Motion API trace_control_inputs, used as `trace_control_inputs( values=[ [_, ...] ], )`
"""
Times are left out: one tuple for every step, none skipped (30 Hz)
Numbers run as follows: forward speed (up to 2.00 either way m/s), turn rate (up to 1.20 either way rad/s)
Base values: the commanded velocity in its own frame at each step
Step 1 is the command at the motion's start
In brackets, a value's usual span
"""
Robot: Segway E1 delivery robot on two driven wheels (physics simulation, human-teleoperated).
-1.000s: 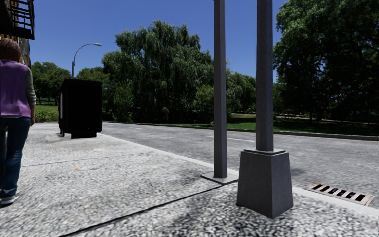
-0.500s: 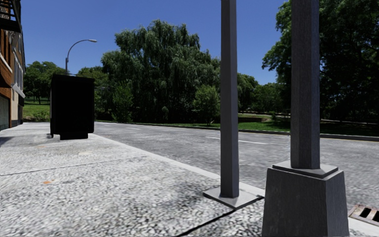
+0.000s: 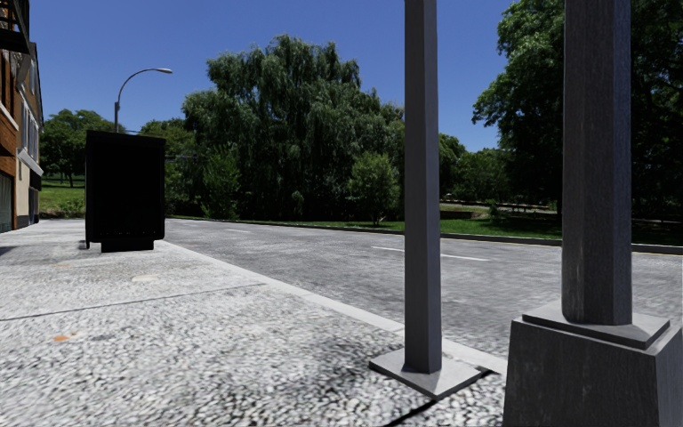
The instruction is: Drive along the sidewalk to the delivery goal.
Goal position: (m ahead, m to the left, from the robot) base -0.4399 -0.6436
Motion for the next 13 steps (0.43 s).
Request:
trace_control_inputs(
  values=[
    [0.0,0.0],
    [0.0,0.0],
    [0.0,0.0],
    [0.0,0.0],
    [0.0,0.0],
    [0.0,0.0],
    [0.0,0.0],
    [0.0,0.0],
    [0.0,0.0],
    [0.0,0.0],
    [0.0,0.0],
    [0.0,0.0],
    [0.0,0.0]
  ],
)
